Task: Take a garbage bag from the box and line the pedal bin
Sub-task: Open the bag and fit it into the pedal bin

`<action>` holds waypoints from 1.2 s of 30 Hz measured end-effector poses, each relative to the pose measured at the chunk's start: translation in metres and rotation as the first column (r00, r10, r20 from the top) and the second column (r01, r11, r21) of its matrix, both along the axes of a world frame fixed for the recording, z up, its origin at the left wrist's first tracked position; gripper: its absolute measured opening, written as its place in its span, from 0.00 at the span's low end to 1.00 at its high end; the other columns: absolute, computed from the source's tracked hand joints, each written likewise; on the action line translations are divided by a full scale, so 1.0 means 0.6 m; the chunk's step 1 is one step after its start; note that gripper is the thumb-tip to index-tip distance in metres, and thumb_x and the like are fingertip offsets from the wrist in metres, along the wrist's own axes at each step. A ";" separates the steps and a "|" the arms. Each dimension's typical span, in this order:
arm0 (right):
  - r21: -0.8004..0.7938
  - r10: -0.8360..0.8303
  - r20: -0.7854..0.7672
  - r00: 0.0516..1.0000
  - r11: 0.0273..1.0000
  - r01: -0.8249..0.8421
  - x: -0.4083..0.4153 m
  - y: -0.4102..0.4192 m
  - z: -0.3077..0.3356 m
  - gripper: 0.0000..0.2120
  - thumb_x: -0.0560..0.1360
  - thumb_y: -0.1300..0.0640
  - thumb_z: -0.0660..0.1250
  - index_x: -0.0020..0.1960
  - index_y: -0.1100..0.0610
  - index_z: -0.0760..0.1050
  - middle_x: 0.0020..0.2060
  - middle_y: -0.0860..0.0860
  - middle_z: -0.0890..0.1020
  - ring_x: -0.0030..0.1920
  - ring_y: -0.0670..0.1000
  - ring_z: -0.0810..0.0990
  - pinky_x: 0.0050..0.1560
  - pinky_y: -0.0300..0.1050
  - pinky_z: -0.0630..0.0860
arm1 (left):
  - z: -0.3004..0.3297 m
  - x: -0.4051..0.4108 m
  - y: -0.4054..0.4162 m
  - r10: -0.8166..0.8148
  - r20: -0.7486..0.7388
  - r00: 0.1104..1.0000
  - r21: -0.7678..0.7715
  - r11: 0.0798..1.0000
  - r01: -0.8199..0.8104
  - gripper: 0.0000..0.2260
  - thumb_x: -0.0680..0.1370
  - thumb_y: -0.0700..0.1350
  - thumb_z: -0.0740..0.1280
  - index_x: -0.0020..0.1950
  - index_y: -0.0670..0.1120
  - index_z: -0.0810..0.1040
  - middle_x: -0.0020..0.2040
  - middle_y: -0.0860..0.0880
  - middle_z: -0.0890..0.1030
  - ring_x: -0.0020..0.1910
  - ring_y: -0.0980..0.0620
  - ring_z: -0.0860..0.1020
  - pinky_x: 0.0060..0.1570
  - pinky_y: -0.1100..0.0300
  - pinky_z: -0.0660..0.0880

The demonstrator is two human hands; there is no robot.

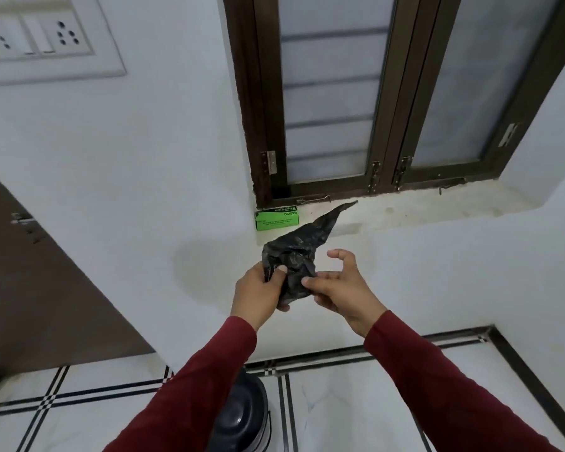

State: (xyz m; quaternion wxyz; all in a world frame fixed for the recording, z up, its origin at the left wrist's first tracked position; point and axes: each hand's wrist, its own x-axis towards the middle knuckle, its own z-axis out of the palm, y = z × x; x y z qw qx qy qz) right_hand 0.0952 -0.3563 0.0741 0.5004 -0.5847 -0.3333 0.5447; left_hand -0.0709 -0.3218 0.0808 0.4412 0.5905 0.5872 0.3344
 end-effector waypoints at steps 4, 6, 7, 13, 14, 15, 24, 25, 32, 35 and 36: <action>0.067 -0.016 0.181 0.983 0.998 0.004 -0.012 -0.043 0.006 0.10 0.73 0.63 0.71 0.48 0.49 0.77 0.41 0.54 0.83 0.38 0.50 0.79 0.39 0.42 0.77 | 0.008 -0.015 -0.051 0.083 -0.108 0.991 0.116 0.991 -0.070 0.17 0.83 0.55 0.64 0.44 0.44 0.81 0.41 0.47 0.84 0.41 0.49 0.79 0.37 0.58 0.72; 0.082 0.009 0.232 0.973 0.996 -0.029 -0.013 -0.063 0.013 0.07 0.75 0.63 0.68 0.46 0.52 0.82 0.37 0.51 0.82 0.35 0.48 0.78 0.38 0.42 0.77 | 0.012 -0.020 -0.078 0.134 -0.049 0.990 0.184 0.975 -0.123 0.12 0.83 0.53 0.65 0.45 0.49 0.82 0.40 0.52 0.84 0.42 0.53 0.80 0.39 0.63 0.73; 0.084 0.024 0.236 0.971 0.995 -0.045 -0.015 -0.078 0.019 0.07 0.76 0.62 0.67 0.47 0.53 0.83 0.36 0.51 0.82 0.33 0.48 0.78 0.37 0.42 0.77 | 0.014 -0.025 -0.094 0.179 -0.016 0.984 0.239 0.956 -0.170 0.08 0.82 0.51 0.66 0.48 0.50 0.83 0.41 0.55 0.84 0.43 0.57 0.81 0.41 0.67 0.73; 0.107 0.076 0.587 0.806 0.980 -0.170 -0.032 -0.175 0.039 0.07 0.76 0.48 0.69 0.47 0.45 0.86 0.49 0.45 0.85 0.48 0.44 0.81 0.50 0.41 0.78 | 0.019 -0.037 -0.183 0.227 0.245 0.943 0.106 0.960 -0.258 0.20 0.78 0.59 0.70 0.40 0.42 0.82 0.35 0.42 0.83 0.32 0.44 0.80 0.39 0.50 0.83; 0.112 0.118 0.550 0.827 0.971 -0.213 -0.036 -0.191 0.043 0.09 0.75 0.43 0.70 0.46 0.45 0.86 0.50 0.45 0.85 0.50 0.44 0.82 0.51 0.43 0.79 | 0.021 -0.036 -0.200 0.221 0.284 0.933 0.054 0.968 -0.246 0.21 0.78 0.59 0.70 0.40 0.42 0.81 0.33 0.42 0.81 0.28 0.45 0.78 0.36 0.50 0.82; 0.096 0.192 0.429 0.883 0.962 -0.256 -0.043 -0.213 0.049 0.12 0.73 0.40 0.72 0.47 0.47 0.86 0.49 0.46 0.86 0.50 0.45 0.83 0.49 0.44 0.81 | 0.022 -0.037 -0.220 0.229 0.299 0.926 0.016 0.969 -0.245 0.21 0.79 0.59 0.70 0.39 0.42 0.80 0.31 0.44 0.79 0.26 0.48 0.75 0.32 0.53 0.80; 0.031 0.331 -0.029 0.943 0.943 -0.330 -0.093 -0.309 0.047 0.04 0.79 0.54 0.70 0.50 0.54 0.80 0.42 0.50 0.84 0.40 0.48 0.83 0.46 0.44 0.79 | 0.042 -0.128 -0.335 0.061 0.435 0.898 -0.202 0.979 0.031 0.24 0.66 0.63 0.79 0.47 0.45 0.80 0.33 0.50 0.75 0.27 0.54 0.69 0.31 0.60 0.70; 0.022 0.316 -0.096 0.944 0.949 -0.316 -0.100 -0.314 0.050 0.03 0.79 0.55 0.70 0.51 0.54 0.79 0.42 0.50 0.84 0.38 0.47 0.83 0.45 0.44 0.79 | 0.043 -0.146 -0.342 0.030 0.430 0.903 -0.202 0.977 0.064 0.21 0.66 0.59 0.81 0.45 0.46 0.79 0.32 0.50 0.74 0.27 0.55 0.68 0.31 0.61 0.70; -0.028 0.055 -0.401 0.914 0.997 -0.073 -0.182 -0.325 0.058 0.12 0.83 0.67 0.58 0.50 0.54 0.76 0.43 0.55 0.83 0.41 0.55 0.82 0.40 0.50 0.82 | 0.033 -0.253 -0.363 -0.008 0.035 0.999 -0.229 0.973 0.016 0.14 0.76 0.52 0.76 0.45 0.43 0.78 0.35 0.50 0.81 0.28 0.54 0.76 0.36 0.58 0.79; -0.068 0.024 -0.469 0.883 0.996 -0.063 -0.226 -0.328 0.053 0.15 0.80 0.68 0.55 0.55 0.60 0.80 0.53 0.61 0.83 0.54 0.62 0.83 0.52 0.62 0.82 | 0.033 -0.297 -0.373 0.027 -0.238 0.971 -0.141 0.988 -0.062 0.15 0.79 0.55 0.71 0.52 0.43 0.78 0.42 0.49 0.85 0.31 0.54 0.84 0.36 0.57 0.80; -0.075 0.019 -0.483 0.875 0.995 -0.062 -0.235 -0.331 0.052 0.14 0.79 0.67 0.57 0.56 0.62 0.80 0.56 0.61 0.82 0.57 0.62 0.82 0.59 0.62 0.79 | 0.033 -0.304 -0.375 0.030 -0.376 0.926 -0.071 0.996 -0.061 0.14 0.79 0.55 0.69 0.55 0.45 0.77 0.44 0.48 0.85 0.33 0.53 0.85 0.38 0.57 0.80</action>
